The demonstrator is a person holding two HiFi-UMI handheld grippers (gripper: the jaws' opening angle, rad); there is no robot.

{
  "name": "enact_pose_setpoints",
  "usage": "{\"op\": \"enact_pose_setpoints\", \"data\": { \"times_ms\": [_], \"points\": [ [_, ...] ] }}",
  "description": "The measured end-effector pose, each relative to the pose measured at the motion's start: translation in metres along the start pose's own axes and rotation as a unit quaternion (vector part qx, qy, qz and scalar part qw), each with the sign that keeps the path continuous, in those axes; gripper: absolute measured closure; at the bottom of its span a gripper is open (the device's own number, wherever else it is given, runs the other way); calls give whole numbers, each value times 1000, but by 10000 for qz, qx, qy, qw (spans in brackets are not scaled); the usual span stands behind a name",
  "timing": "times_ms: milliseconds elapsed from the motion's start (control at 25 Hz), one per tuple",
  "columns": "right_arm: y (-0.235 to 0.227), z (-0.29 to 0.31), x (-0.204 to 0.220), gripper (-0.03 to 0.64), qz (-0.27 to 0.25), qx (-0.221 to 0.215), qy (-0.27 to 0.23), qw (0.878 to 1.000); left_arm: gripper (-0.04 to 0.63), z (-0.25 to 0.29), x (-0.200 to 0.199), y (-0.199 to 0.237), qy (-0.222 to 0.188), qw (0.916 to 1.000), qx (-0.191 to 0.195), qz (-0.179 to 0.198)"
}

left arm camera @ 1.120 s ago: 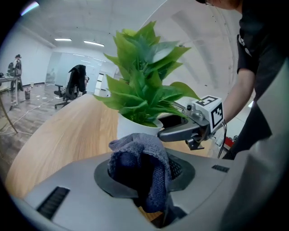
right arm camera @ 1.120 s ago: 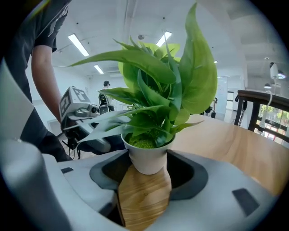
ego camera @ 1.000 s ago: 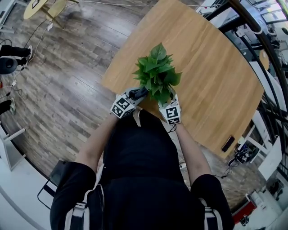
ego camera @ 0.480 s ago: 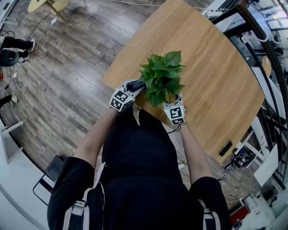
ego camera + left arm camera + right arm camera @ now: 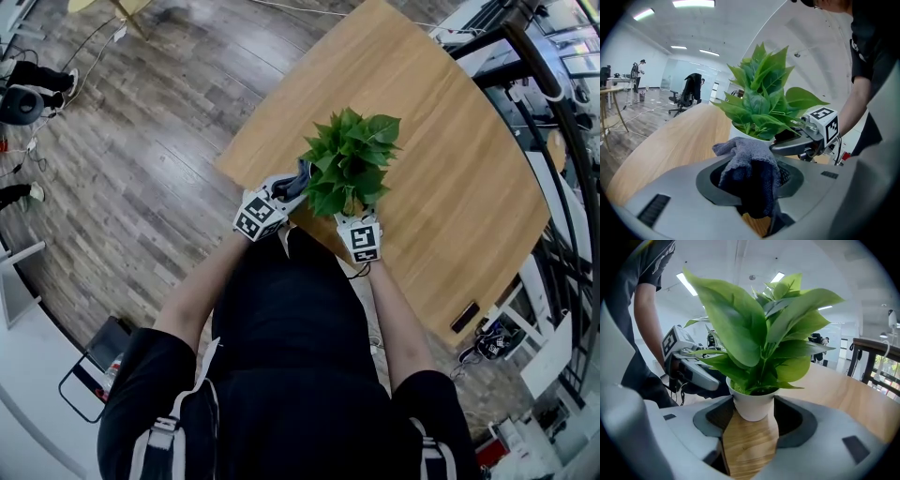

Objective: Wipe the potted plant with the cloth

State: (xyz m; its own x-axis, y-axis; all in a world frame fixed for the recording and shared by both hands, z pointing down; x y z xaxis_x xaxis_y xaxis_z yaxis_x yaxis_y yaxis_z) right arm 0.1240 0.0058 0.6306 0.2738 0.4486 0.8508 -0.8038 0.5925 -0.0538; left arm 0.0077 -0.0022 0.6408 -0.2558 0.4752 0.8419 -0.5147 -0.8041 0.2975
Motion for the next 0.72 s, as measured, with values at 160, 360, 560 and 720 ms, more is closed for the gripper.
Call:
{"op": "enact_pose_setpoints", "data": {
  "times_ms": [160, 360, 560, 720],
  "points": [
    [8, -1, 1, 364, -83, -47, 46, 9999, 443, -4, 9, -3, 17, 9999, -109, -24],
    [19, -6, 5, 364, 96, -187, 35, 9998, 443, -3, 3, 15, -23, 9993, -379, -7],
    [-12, -5, 2, 362, -61, 195, 71, 9998, 443, 1, -5, 38, -10, 9985, -552, 9],
    [-6, 4, -9, 362, -620, -219, 58, 9978, 443, 3, -13, 42, -78, 9990, -408, 154]
  ]
}}
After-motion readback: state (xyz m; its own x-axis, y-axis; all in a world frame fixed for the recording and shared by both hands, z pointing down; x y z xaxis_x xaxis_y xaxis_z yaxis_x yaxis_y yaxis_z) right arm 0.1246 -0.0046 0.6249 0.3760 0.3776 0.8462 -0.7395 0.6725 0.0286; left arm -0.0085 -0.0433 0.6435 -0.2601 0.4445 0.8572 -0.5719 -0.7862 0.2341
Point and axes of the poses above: the fingertips, and each gripper's own axes: z forward along the fingers, y to its left, x out of its underside, the point moved 3 cm from there along -z, backward along the fingers, and after that the axes turned 3 degrees about z, right-handed, at the moved point
